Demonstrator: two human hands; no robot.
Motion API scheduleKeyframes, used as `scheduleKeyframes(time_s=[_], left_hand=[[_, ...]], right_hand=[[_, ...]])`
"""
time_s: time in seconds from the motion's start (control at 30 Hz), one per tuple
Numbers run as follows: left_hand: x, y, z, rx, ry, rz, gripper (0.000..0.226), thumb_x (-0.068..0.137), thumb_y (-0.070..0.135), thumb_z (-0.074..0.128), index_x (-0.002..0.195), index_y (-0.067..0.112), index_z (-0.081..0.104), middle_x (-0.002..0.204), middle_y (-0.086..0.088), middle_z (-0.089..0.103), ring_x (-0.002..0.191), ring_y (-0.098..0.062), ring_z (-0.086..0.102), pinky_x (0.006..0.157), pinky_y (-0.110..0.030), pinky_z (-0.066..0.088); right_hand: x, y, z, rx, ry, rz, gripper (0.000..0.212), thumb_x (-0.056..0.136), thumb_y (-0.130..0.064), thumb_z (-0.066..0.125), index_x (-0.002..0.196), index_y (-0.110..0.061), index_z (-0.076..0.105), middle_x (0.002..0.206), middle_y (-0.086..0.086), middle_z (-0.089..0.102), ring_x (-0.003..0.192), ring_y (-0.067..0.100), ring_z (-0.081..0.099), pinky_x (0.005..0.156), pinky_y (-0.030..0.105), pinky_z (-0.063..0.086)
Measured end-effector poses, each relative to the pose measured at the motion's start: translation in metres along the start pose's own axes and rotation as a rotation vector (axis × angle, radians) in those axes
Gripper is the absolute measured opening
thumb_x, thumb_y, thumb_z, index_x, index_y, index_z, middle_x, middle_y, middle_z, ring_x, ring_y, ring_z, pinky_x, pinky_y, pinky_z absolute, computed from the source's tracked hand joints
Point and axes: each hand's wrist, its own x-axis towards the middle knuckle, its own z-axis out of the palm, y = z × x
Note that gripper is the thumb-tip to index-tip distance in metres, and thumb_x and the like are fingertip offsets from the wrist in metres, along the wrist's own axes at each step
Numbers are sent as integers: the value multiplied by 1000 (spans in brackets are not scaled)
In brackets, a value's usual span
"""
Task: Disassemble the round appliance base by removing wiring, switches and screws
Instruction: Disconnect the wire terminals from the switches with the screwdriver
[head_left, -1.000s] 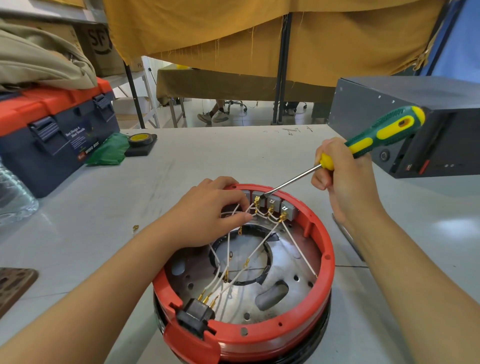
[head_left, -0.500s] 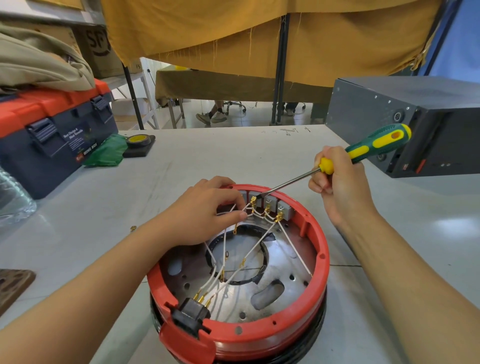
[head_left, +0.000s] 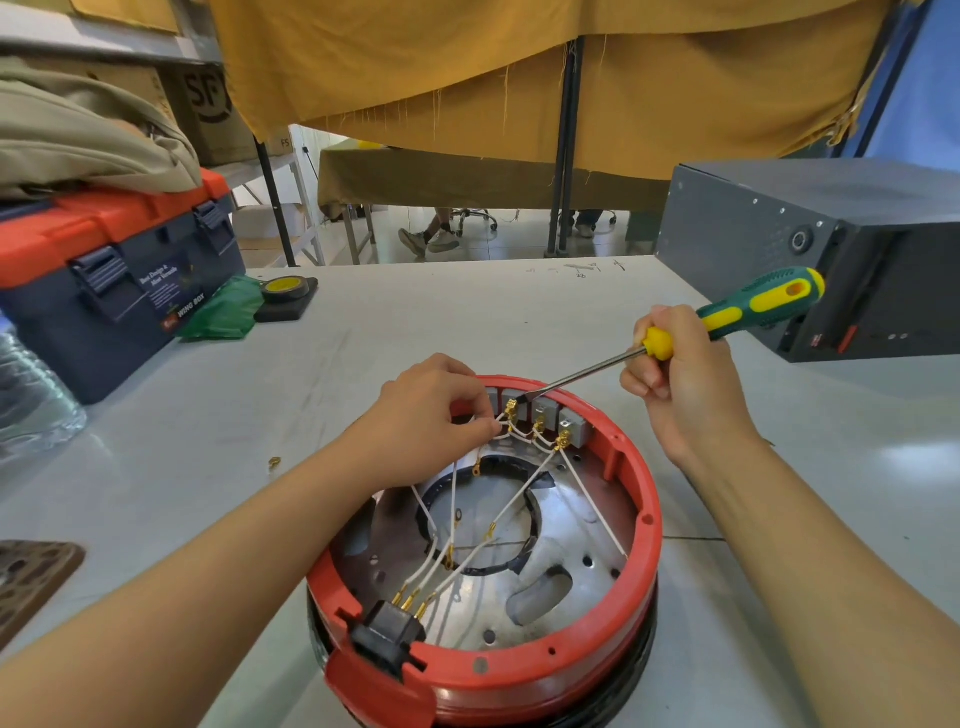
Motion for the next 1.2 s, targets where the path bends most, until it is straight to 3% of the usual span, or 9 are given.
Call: scheduleKeyframes(time_s=[0.33,0.5,0.77,0.93,1.2], left_hand=[[-1,-1,1,-6,2,-7,13,86,32,62,77,24,67,114,9,49,104,-11,48,100,-41,38],[-1,-1,2,-8,4,-2,13,86,33,62,78,24,66,113,9,49,102,-10,48,99,-42,38],[-2,-1,2,-3,10,9,14,85,35,62,78,24,66,116,7,50,99,-10,47,98,-43,39],[-2,-1,2,5,8,10,13,85,35,62,79,24,66,117,7,50,101,-12,48,99,-44,39],[-3,0,2,14,-2,3,14,86,36,61,81,23,67,121,6,49,110,-13,48,101,-44,36]], right_hand=[[-7,10,11,-16,-69,18,33,88,-7,43,55,-10,46,44,-3,36,36,8,26,39,18,28],[-4,-6,4,80,-6,-51,48,89,-11,44,43,-24,49,49,-5,39,36,6,28,39,18,28],[-6,-5,8,-120,-32,-137,41,85,-14,47,45,-23,52,49,0,37,40,10,30,41,20,32],[-6,-5,7,-104,-5,-78,44,88,-11,46,45,-22,51,51,3,35,40,10,29,41,19,31],[-1,-1,4,18,80,87,29,89,-11,44,61,-15,40,54,-4,40,36,7,27,38,18,25]])
